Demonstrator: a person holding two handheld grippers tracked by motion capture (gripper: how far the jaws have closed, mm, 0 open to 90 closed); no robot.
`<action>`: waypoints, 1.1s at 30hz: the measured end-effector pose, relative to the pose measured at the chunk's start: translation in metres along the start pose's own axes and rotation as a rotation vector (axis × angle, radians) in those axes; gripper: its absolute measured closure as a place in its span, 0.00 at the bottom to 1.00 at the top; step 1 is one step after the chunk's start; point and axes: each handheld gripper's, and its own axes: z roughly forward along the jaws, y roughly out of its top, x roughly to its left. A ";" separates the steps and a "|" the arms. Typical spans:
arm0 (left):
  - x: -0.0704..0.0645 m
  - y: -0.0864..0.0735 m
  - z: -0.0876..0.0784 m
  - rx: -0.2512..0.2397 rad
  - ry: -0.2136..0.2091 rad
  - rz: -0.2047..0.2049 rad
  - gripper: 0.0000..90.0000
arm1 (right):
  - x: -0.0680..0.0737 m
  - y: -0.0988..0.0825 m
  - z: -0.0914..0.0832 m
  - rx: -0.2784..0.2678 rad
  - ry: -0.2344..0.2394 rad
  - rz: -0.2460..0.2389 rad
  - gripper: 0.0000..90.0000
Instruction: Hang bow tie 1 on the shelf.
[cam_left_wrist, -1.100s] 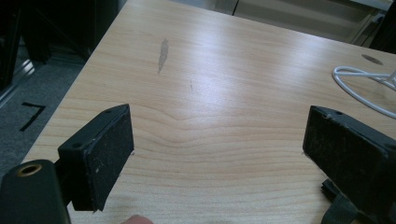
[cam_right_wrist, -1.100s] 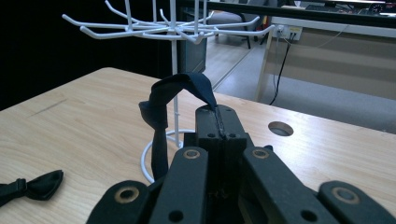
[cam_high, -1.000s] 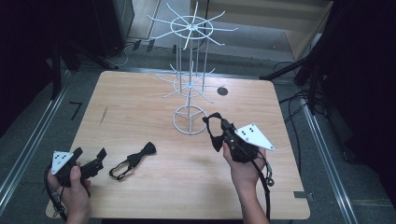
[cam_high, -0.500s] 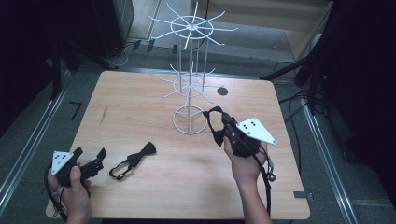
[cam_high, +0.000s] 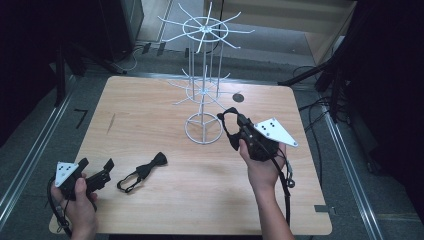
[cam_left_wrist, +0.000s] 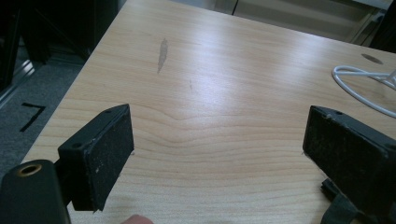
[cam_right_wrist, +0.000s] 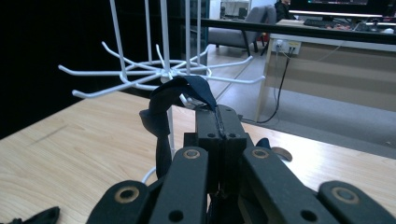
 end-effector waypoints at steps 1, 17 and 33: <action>0.000 0.000 0.000 0.000 0.000 0.000 0.11 | 0.001 0.001 0.001 -0.002 0.006 0.004 1.00; 0.001 0.000 0.000 0.002 -0.003 0.000 0.11 | -0.004 0.004 0.025 0.021 -0.013 0.007 1.00; 0.002 0.000 0.000 0.004 -0.012 -0.008 0.11 | -0.014 0.000 0.056 0.021 0.028 0.048 1.00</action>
